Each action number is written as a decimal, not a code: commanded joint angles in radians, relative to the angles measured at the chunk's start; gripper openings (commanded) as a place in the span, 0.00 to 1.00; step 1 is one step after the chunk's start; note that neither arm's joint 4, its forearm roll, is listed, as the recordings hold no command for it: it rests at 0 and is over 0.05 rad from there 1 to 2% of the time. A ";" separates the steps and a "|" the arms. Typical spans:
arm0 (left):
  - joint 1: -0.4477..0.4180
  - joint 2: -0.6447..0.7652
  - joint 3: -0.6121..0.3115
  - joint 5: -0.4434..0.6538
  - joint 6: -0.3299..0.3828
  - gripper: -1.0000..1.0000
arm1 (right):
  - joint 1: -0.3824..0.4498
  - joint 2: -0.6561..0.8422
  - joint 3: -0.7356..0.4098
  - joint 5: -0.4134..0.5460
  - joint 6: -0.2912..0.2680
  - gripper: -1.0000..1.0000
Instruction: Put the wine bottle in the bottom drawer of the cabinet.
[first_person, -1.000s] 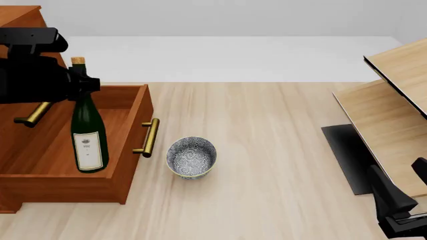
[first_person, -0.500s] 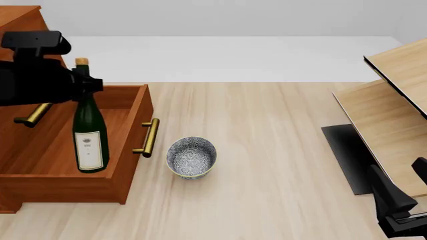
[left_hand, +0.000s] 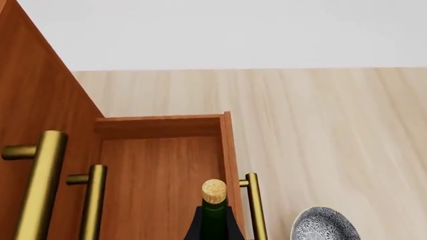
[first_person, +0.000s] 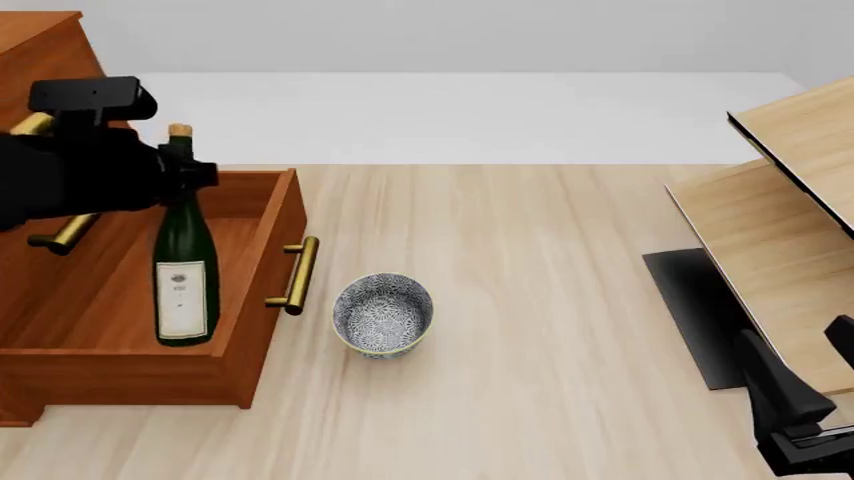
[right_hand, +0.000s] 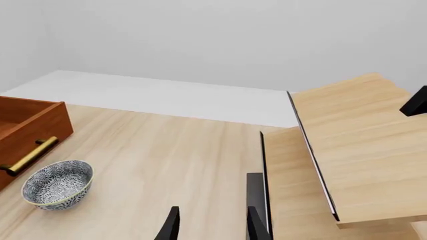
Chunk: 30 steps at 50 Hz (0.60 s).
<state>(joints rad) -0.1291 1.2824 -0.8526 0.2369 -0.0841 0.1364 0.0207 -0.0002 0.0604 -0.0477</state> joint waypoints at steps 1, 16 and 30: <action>0.012 0.066 0.058 -0.028 0.007 0.00 | -0.004 0.002 0.000 -0.001 0.000 1.00; 0.008 0.119 0.058 -0.070 -0.005 0.00 | -0.006 -0.001 0.000 0.003 0.000 1.00; 0.011 0.178 0.021 -0.076 0.018 0.00 | -0.012 -0.008 0.000 0.008 0.001 1.00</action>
<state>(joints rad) -0.1171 1.4143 -0.8352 0.1608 -0.0846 0.1282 0.0167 -0.0002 0.0657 -0.0475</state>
